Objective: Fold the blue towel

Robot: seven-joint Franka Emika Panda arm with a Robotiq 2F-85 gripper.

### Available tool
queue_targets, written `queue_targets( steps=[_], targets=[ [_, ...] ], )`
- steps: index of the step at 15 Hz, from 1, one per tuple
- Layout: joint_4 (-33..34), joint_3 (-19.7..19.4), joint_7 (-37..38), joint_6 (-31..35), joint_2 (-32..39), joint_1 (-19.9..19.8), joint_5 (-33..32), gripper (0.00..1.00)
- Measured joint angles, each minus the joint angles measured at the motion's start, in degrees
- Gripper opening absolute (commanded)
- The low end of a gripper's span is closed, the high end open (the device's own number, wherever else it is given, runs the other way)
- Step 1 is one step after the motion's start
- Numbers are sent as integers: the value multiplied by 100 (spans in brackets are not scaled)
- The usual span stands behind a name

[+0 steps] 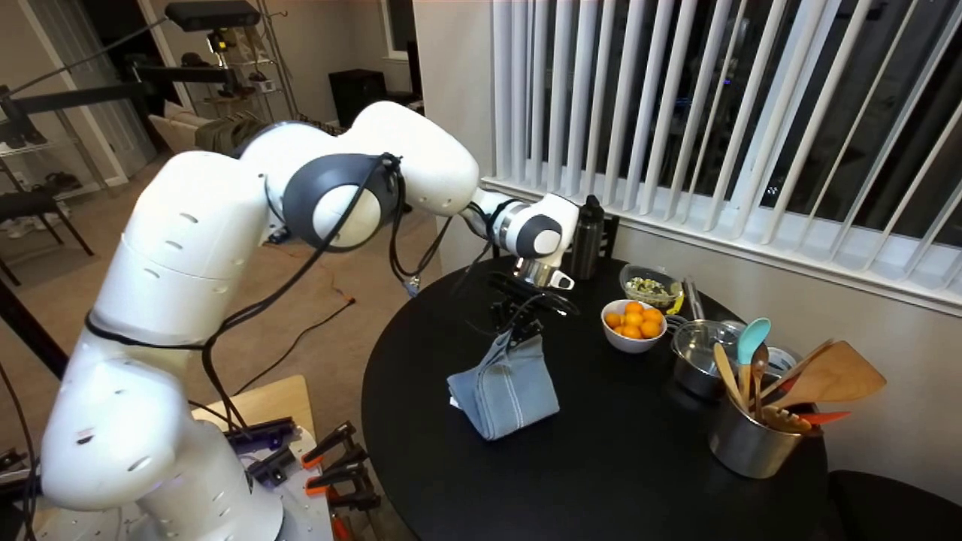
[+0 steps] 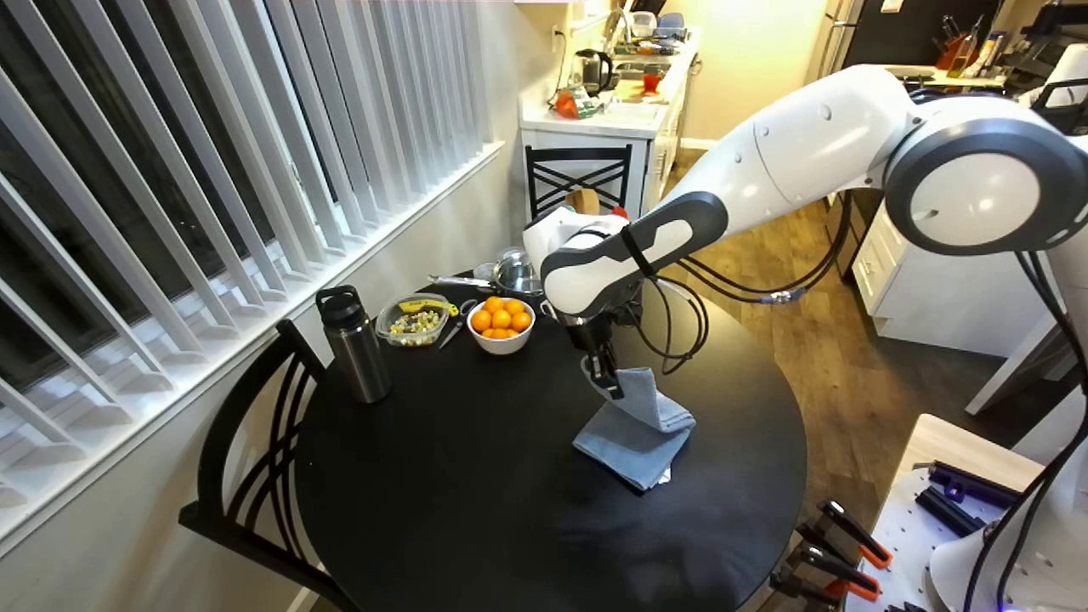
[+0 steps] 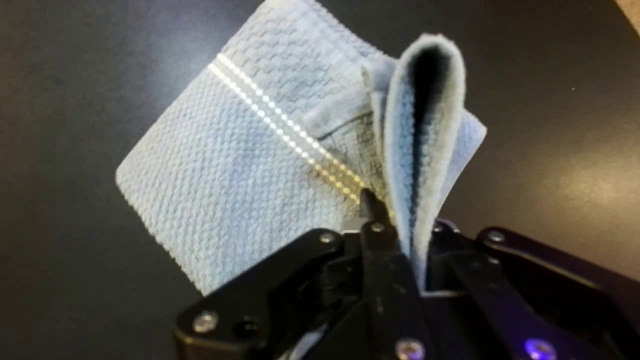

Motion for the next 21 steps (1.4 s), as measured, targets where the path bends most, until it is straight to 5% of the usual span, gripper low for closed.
queue_targets(
  steps=[4,11,21],
  targets=[
    [-643,-8,461,-329,-228,293,-80,2],
    [-455,-43,958,-623,175,496,-311,2],
    [-477,-304,2098,-33,6,431,-297,2]
  ],
)
